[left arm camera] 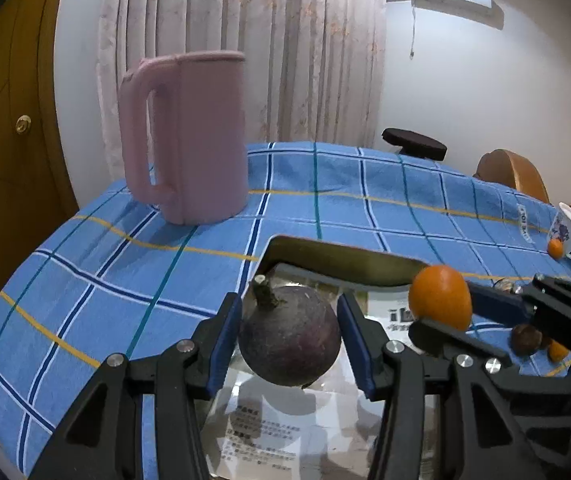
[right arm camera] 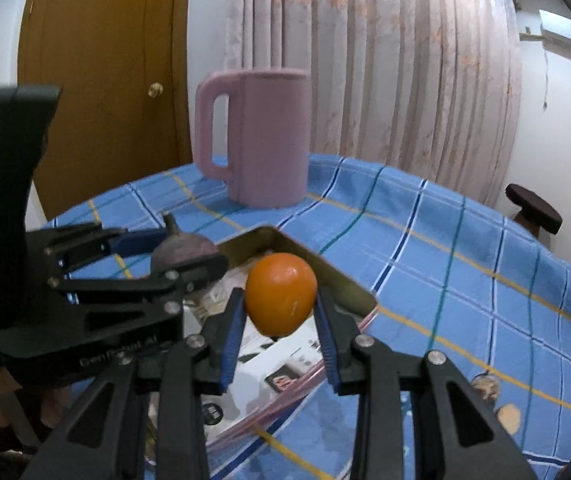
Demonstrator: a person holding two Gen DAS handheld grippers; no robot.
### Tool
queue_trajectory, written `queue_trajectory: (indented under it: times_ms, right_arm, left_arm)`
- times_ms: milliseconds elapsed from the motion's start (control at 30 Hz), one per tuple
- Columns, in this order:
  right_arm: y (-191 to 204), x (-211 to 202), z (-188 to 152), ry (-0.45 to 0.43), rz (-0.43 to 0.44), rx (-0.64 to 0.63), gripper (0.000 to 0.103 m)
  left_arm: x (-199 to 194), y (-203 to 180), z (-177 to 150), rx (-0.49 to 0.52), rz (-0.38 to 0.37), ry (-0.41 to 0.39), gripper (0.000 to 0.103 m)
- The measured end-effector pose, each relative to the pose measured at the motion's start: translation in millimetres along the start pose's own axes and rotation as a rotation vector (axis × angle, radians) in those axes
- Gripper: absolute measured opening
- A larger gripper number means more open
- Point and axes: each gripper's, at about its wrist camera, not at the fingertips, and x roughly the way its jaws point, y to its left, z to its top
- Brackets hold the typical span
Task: Organize fruits
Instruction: 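Carry the mangosteen and orange in both tools over the open tin box, then open both tools to drop the mangosteen and orange into the tin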
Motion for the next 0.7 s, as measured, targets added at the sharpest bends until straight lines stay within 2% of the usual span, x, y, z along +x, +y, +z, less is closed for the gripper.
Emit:
queue_trajectory:
  times_ms: [233,433,467,500,567,700]
  right_arm:
    - [8,20,-18,0.098,0.023,-0.021,0.038]
    - [16,23,-20,0.111,0.074,-0.033,0.040]
    - [19,22,-20,0.109,0.077,-0.039,0.048]
    - [20,18,-21,0.094,0.070,-0.043,0.061]
    - [22,7,-22,0.065,0.068,-0.039,0.074]
    - [12,-22,-27,0.007,0.047,-0.016,0.074]
  left_arm:
    - [12,2,-10,0.003,0.001,0.039,0.052]
    - [15,-1,-17,0.012,0.017,0.058,0.052]
    - [12,-2,-18,0.014,0.019,0.046,0.052]
    - [9,-4,-17,0.022,0.031,0.037,0.056]
    - [0,-6,-15,0.041,0.067,0.008,0.061]
    - [-22,-9,-9,0.026,0.062,-0.047,0.064]
